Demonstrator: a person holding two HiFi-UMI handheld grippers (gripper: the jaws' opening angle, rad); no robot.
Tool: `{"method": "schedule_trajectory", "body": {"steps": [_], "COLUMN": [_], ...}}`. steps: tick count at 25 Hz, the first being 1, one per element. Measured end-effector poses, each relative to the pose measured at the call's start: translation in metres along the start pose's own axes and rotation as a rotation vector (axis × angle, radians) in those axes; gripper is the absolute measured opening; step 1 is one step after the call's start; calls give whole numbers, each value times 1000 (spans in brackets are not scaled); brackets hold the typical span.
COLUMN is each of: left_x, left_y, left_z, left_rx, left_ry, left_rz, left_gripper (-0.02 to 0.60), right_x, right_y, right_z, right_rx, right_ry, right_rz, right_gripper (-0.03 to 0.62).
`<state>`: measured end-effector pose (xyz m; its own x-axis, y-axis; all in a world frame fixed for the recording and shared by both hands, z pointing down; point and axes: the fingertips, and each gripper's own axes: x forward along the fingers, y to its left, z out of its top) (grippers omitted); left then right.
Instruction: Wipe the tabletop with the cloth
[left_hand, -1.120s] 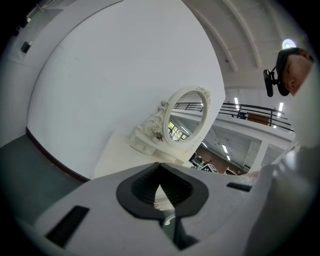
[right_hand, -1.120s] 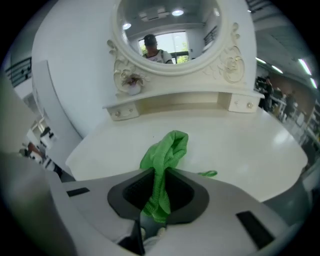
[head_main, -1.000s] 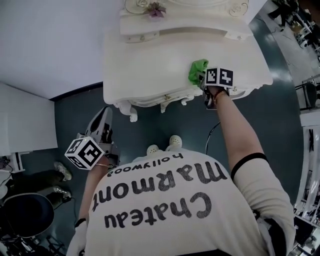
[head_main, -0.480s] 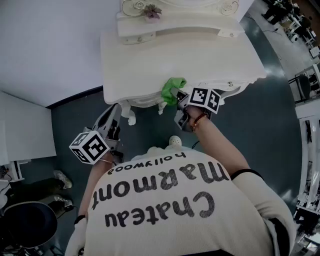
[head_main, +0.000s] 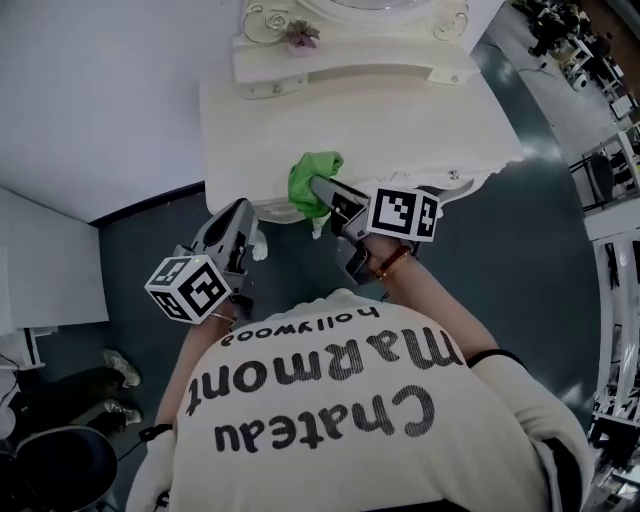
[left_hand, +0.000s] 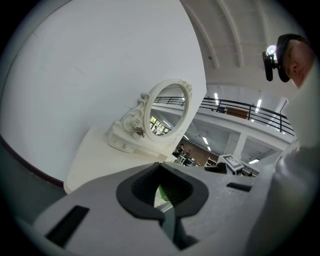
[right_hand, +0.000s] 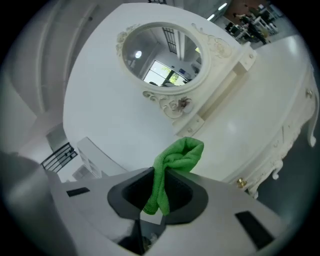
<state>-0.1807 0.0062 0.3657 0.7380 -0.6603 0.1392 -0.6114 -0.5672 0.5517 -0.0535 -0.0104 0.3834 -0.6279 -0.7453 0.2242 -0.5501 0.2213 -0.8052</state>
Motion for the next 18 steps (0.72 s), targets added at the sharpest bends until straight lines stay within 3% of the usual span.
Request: {"method": "schedule_trajectory", "body": {"steps": [3, 9, 18], "left_x": [13, 31, 44], "left_y": [-6, -23, -29], "left_z": [12, 32, 31], "left_rx": [20, 26, 7], "left_ry": [-26, -89, -101], "left_rz": [3, 7, 45], "left_gripper": [8, 9, 9], "right_x": [-5, -21, -40], "right_y": [18, 14, -23], "right_z": [25, 76, 99], "right_rx": [-167, -470, -494], "right_ry": [-43, -117, -90], "right_rz": [11, -145, -249], "right_gripper": [71, 71, 71]}}
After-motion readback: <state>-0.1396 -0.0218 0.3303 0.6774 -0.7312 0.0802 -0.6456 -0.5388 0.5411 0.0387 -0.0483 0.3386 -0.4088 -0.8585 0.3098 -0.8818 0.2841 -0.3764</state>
